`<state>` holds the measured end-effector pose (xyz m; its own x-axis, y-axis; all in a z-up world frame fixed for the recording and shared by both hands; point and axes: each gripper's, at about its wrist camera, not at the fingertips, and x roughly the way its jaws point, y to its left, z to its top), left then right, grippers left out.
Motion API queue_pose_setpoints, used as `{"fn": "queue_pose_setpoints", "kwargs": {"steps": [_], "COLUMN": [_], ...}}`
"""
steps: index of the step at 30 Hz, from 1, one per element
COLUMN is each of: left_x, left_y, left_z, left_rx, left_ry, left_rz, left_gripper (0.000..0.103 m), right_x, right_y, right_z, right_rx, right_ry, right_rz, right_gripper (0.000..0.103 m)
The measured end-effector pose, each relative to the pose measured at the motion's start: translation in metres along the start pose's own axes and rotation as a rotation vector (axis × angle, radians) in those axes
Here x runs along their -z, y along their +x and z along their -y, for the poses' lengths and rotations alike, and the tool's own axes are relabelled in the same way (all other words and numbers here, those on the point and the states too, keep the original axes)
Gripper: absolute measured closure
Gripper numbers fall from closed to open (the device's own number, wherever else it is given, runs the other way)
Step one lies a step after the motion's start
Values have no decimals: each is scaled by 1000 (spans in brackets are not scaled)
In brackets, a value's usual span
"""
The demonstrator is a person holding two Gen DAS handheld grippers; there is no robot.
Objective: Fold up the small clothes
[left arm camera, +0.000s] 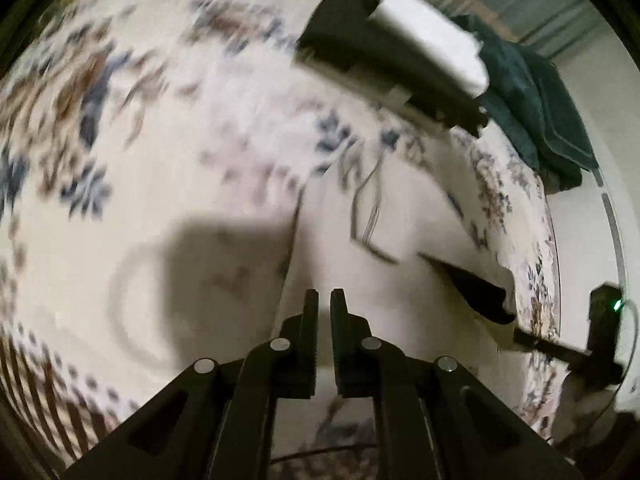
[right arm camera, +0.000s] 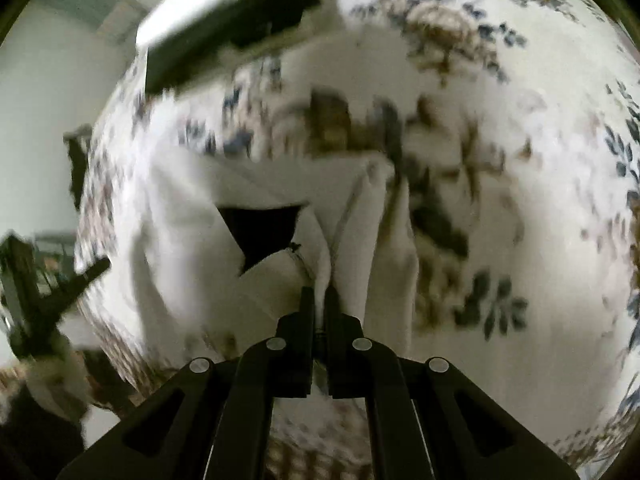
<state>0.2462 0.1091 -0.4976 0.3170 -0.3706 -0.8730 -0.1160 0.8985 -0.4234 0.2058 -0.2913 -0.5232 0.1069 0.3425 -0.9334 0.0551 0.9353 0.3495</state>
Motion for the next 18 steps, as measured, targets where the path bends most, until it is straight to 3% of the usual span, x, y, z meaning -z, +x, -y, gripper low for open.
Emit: {"fn": "queue_pose_setpoints", "kwargs": {"steps": [2, 3, 5, 6, 7, 11, 14, 15, 16, 17, 18], "left_x": [-3, -10, -22, -31, -38, -64, -73, -73, -73, -72, -71], "left_y": [4, 8, 16, 21, 26, 60, 96, 104, 108, 109, 108], "left_z": [-8, -9, -7, -4, -1, 19, 34, 39, 43, 46, 48], "left_rx": [63, 92, 145, 166, 180, 235, 198, 164, 147, 131, 130], "left_ry": [-81, -130, -175, -185, -191, -191, -143, -121, -96, -78, -68], "left_rz": [-35, -56, -60, -48, -37, -74, -155, -165, -160, -160, -161], "left_gripper": [97, 90, 65, 45, 41, 41, 42, 47, 81, 98, 97], "right_x": [7, 9, 11, 12, 14, 24, 31, 34, 35, 38, 40], "right_y": [10, 11, 6, 2, -1, -4, 8, 14, 18, 24, 29], "right_z": [8, 12, 25, 31, 37, 62, 75, 79, 82, 86, 88], "right_rx": [16, 6, -26, -50, -71, -184, -276, -297, -306, -323, -344], "right_ry": [32, 52, 140, 187, 230, 434, 556, 607, 643, 692, 730], "right_rz": [-61, -70, -68, -54, -41, -28, -36, -41, -48, -52, -50], "right_gripper": [93, 87, 64, 52, 50, 50, 50, 50, 50, 50, 50]}}
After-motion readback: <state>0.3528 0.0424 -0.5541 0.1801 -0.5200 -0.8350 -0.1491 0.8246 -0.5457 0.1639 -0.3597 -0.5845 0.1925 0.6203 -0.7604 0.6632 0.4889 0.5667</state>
